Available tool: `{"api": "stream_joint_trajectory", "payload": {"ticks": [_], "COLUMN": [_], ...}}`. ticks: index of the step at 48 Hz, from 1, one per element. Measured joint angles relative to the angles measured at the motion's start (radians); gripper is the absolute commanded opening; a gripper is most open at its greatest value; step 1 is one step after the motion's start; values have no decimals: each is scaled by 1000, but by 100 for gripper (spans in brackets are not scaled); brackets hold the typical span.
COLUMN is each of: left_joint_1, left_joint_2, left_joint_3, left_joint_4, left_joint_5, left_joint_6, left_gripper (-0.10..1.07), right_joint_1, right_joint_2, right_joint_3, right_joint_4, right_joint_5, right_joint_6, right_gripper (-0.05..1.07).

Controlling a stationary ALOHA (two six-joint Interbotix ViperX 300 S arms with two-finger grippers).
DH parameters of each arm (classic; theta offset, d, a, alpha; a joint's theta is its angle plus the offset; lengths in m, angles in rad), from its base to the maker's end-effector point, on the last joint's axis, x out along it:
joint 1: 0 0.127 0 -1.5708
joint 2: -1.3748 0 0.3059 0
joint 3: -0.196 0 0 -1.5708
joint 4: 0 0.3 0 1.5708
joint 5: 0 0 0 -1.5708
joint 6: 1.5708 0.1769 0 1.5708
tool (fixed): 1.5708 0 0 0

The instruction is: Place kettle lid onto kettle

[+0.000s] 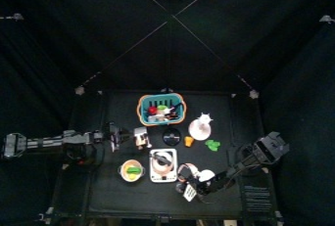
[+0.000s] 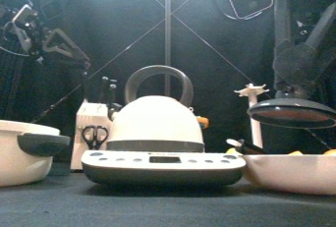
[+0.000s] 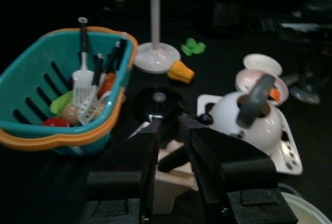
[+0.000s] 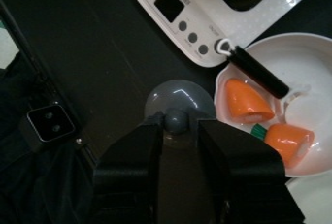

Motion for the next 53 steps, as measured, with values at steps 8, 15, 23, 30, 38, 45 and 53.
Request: {"api": "stream_joint_trajectory", "payload": {"ticks": [8, 15, 23, 30, 38, 45, 53], "left_joint_1": [-83, -127, -130, -141, -147, -147, -149], "left_joint_2": [166, 351, 508, 529, 546, 560, 607], "left_joint_3": [-98, -201, -310, -324, -328, -333, -376], "left_joint_4": [17, 23, -40, -9, 5, -11, -35], "left_joint_5": [-44, -44, 106, 135, 97, 91, 104], "left_joint_6": [2, -5, -2, 2, 2, 0, -2], "left_gripper": [67, 67, 68, 84, 87, 87, 87], "right_joint_1": [-21, -152, -187, -206, -241, -265, -273], "right_joint_2": [-26, -26, -26, -28, -67, -89, -141], "right_joint_3": [0, 2, 0, 17, 58, 84, 109], "right_joint_4": [-55, -245, -268, -272, -295, -296, -298], "right_joint_5": [-2, -40, -94, -94, -94, -75, -23], "right_joint_6": [2, 2, 2, 2, 2, 2, 2], "right_gripper": [60, 60, 60, 60, 60, 60, 60]}}
